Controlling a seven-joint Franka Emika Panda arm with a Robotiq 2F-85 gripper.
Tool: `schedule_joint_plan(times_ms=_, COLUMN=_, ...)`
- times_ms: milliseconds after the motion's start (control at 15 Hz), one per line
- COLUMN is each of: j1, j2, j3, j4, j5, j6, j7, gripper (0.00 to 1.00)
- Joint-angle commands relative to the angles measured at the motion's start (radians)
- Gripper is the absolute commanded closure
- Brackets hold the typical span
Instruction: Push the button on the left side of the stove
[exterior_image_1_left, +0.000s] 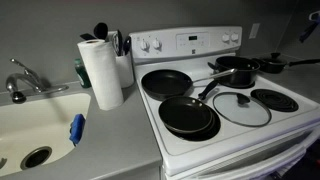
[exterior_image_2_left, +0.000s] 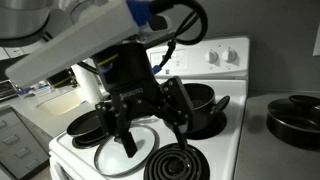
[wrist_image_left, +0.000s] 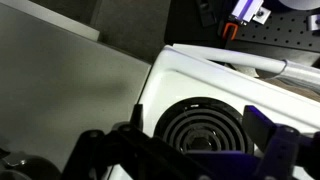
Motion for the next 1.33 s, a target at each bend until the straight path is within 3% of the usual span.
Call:
schedule_joint_plan(times_ms=0, j1=0.014, j2=-0.001, j3=-0.011, j4=0.002, j5=-0.006, j6=-0.005, j7=0.006, gripper=0.00)
schedule_joint_plan(times_ms=600, j1=0.053, j2=0.031, j3=-0.008, j4=0.019, j5=0.009, j6=0.040, j7=0.003, gripper=0.00)
schedule_joint_plan(times_ms=1267, j1=0.147, j2=0.182, j3=-0.005, j4=0.086, j5=0.118, j6=0.232, j7=-0.064, gripper=0.00)
